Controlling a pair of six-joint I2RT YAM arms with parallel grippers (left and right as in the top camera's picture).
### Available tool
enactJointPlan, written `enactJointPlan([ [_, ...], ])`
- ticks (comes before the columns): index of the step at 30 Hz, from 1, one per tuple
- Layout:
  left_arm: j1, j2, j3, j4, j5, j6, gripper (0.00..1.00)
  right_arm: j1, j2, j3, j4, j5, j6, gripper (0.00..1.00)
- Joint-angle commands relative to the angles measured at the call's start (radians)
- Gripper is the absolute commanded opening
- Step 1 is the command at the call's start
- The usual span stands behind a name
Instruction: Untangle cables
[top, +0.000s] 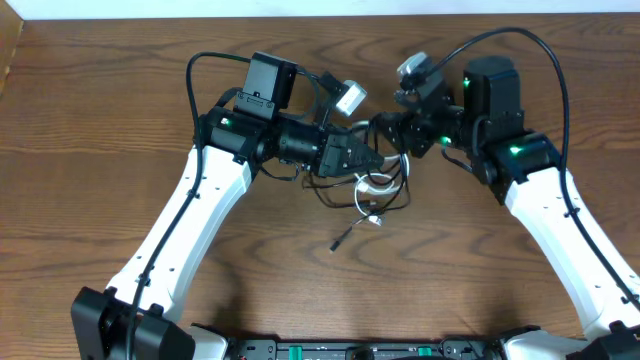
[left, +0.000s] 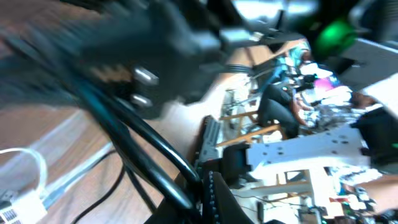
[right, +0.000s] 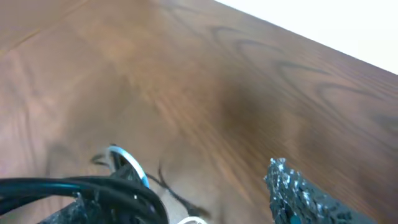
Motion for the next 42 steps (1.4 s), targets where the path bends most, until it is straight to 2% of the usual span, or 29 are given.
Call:
enactJointPlan([
  [1, 0.0, -0.026, 0.008, -0.004, 0.184, -0.004, 0.07, 0.0, 0.018, 0.0, 0.068, 0.203, 0.211, 0.64],
  [8, 0.0, -0.026, 0.008, -0.012, 0.272, -0.004, 0.07, -0.007, 0.018, 0.0, 0.131, 0.423, 0.411, 0.64],
  [13, 0.0, -0.026, 0.008, -0.057, 0.272, -0.003, 0.07, -0.073, 0.019, 0.0, 0.087, 0.501, 0.47, 0.62],
  [23, 0.048, -0.026, 0.008, -0.056, 0.208, 0.0, 0.08, -0.291, 0.02, 0.0, -0.133, 0.497, 0.443, 0.59],
  [31, 0.154, -0.026, 0.008, -0.063, 0.208, 0.0, 0.08, -0.379, 0.039, 0.0, -0.145, 0.495, 0.337, 0.57],
  [33, 0.167, -0.026, 0.008, -0.063, 0.208, 0.0, 0.07, -0.38, 0.043, 0.0, -0.137, 0.453, 0.296, 0.57],
  [37, 0.168, -0.026, 0.008, -0.055, 0.163, 0.0, 0.08, -0.369, 0.043, 0.0, -0.124, 0.162, 0.14, 0.62],
  [42, 0.168, -0.026, 0.008, -0.021, 0.132, -0.031, 0.07, -0.349, 0.043, 0.0, -0.179, -0.073, 0.098, 0.64],
])
